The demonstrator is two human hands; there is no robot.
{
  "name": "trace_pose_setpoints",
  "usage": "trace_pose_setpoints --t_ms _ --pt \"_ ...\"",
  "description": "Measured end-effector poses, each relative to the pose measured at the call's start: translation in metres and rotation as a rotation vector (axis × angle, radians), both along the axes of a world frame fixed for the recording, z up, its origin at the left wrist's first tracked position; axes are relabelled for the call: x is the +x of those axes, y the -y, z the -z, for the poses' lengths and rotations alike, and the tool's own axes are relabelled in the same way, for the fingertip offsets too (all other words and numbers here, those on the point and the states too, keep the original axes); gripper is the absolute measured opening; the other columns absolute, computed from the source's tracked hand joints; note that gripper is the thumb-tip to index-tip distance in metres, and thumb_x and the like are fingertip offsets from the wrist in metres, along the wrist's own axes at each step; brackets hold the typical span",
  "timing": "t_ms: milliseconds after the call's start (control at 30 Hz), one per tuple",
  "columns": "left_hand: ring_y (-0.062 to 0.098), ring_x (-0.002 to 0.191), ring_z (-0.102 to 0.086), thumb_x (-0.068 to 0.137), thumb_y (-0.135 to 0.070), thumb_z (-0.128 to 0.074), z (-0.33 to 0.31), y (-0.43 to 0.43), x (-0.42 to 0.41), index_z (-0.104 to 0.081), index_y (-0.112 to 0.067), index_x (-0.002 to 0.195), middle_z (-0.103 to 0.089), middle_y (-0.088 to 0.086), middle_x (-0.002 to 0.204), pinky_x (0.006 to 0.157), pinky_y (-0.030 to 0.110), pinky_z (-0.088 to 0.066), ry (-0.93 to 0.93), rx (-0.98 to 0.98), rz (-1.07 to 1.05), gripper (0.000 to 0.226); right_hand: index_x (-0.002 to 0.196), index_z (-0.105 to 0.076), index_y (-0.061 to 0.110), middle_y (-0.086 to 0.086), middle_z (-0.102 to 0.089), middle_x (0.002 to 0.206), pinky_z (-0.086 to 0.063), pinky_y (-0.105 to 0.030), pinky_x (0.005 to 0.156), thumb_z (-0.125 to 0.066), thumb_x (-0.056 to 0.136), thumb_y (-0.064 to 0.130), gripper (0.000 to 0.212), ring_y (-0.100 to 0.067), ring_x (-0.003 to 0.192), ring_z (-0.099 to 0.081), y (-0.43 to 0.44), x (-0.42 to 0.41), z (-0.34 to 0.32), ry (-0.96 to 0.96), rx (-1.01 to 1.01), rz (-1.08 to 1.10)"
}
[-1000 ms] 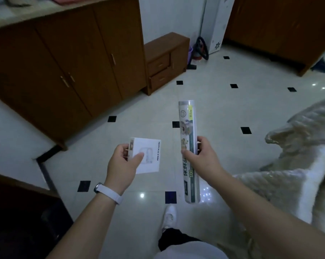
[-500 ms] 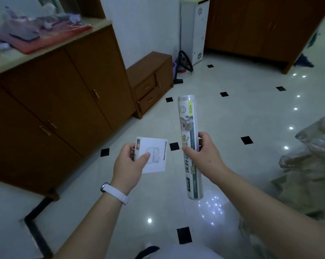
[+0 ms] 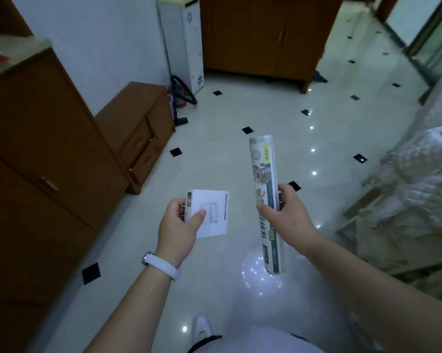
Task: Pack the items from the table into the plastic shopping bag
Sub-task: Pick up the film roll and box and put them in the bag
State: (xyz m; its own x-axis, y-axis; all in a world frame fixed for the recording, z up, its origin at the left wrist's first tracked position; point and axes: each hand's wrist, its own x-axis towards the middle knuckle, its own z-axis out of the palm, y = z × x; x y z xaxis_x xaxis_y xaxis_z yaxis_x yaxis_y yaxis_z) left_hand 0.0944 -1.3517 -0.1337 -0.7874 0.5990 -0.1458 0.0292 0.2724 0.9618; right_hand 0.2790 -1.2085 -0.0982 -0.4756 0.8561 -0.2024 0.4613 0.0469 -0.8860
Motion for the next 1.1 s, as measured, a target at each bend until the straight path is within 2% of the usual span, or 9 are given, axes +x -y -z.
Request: trace_pose_setpoints --t_ms 167,233,300,433,567,667,767,933,1100 --pt "0.011 0.077 -0.063 0.084 -0.016 -0.073 -0.009 -0.067 -0.039 -0.058 -0.019 0.102 -0.067 -0.005 0.092 0.054 0.013 -0.047 0.014 0.030 0.172 0.023 0.107 -0.047 0.033 0.009 -0.067 0.088 -0.047 -0.010 0.056 -0.072 0.084 0.028 0.034 -0.001 0.072 -0.064 -0.026 -0.016 -0.012 0.001 0.084 0.160" --pt "0.009 0.076 -0.062 0.085 -0.016 -0.072 -0.011 -0.095 -0.044 -0.057 -0.019 0.103 -0.066 -0.005 0.092 0.053 0.014 -0.048 0.010 0.046 0.242 0.024 0.107 -0.047 0.035 0.008 -0.067 0.087 -0.050 -0.017 0.062 -0.073 0.083 0.029 0.035 -0.002 0.072 -0.065 -0.040 -0.014 -0.009 -0.002 0.085 0.231" --pt "0.009 0.078 -0.064 0.084 -0.018 -0.073 -0.009 -0.125 -0.046 -0.058 -0.020 0.103 -0.067 -0.006 0.093 0.064 0.021 -0.050 0.001 0.043 0.304 0.025 0.110 -0.047 0.033 0.008 -0.067 0.088 -0.053 -0.025 0.067 -0.073 0.082 0.030 0.038 -0.004 0.075 -0.066 -0.057 -0.010 -0.005 0.018 0.079 0.294" --pt "0.012 0.083 -0.065 0.084 -0.020 -0.073 0.002 -0.187 -0.041 -0.058 -0.024 0.101 -0.068 -0.007 0.094 0.073 0.030 -0.053 0.007 0.006 0.412 0.024 0.114 -0.049 0.027 0.007 -0.068 0.091 -0.055 -0.025 0.068 -0.074 0.082 0.027 0.041 -0.006 0.079 -0.067 -0.098 0.003 0.008 0.033 0.065 0.404" --pt "0.001 0.073 -0.062 0.084 -0.017 -0.074 0.009 -0.254 -0.030 -0.058 -0.022 0.102 -0.068 -0.006 0.093 0.065 0.018 -0.050 -0.019 -0.030 0.483 0.024 0.115 -0.048 0.029 0.008 -0.066 0.094 -0.054 -0.025 0.068 -0.074 0.083 0.026 0.042 -0.009 0.082 -0.067 -0.153 0.012 0.028 -0.018 0.004 0.486" --pt "0.003 0.070 -0.060 0.083 -0.018 -0.074 0.007 -0.310 -0.024 -0.059 -0.020 0.103 -0.068 -0.004 0.094 0.062 0.018 -0.046 -0.065 -0.087 0.509 0.025 0.116 -0.048 0.031 0.007 -0.067 0.094 -0.056 -0.031 0.072 -0.074 0.082 0.029 0.043 -0.011 0.081 -0.067 -0.204 0.020 0.038 -0.060 -0.042 0.546" --pt "-0.005 0.064 -0.058 0.083 -0.017 -0.073 -0.002 -0.374 -0.012 -0.059 -0.018 0.105 -0.068 -0.002 0.094 0.058 0.011 -0.044 -0.100 -0.117 0.560 0.026 0.117 -0.048 0.031 0.009 -0.067 0.094 -0.055 -0.031 0.074 -0.073 0.082 0.032 0.043 -0.008 0.081 -0.067 -0.258 0.036 0.034 -0.080 -0.040 0.581" --pt "0.005 0.075 -0.061 0.084 -0.020 -0.073 -0.026 -0.481 0.028 -0.059 -0.018 0.108 -0.067 -0.005 0.095 0.062 0.019 -0.046 -0.151 -0.061 0.654 0.028 0.118 -0.048 0.029 0.006 -0.066 0.098 -0.055 -0.030 0.074 -0.071 0.085 0.030 0.041 -0.010 0.083 -0.067 -0.352 0.080 0.011 -0.146 0.022 0.669" --pt "-0.007 0.067 -0.058 0.084 -0.023 -0.074 -0.035 -0.556 0.063 -0.059 -0.020 0.106 -0.066 -0.009 0.094 0.058 0.010 -0.045 -0.199 -0.030 0.778 0.027 0.115 -0.046 0.032 0.008 -0.065 0.099 -0.058 -0.035 0.076 -0.071 0.085 0.031 0.039 -0.010 0.087 -0.066 -0.402 0.111 0.005 -0.153 0.060 0.761"
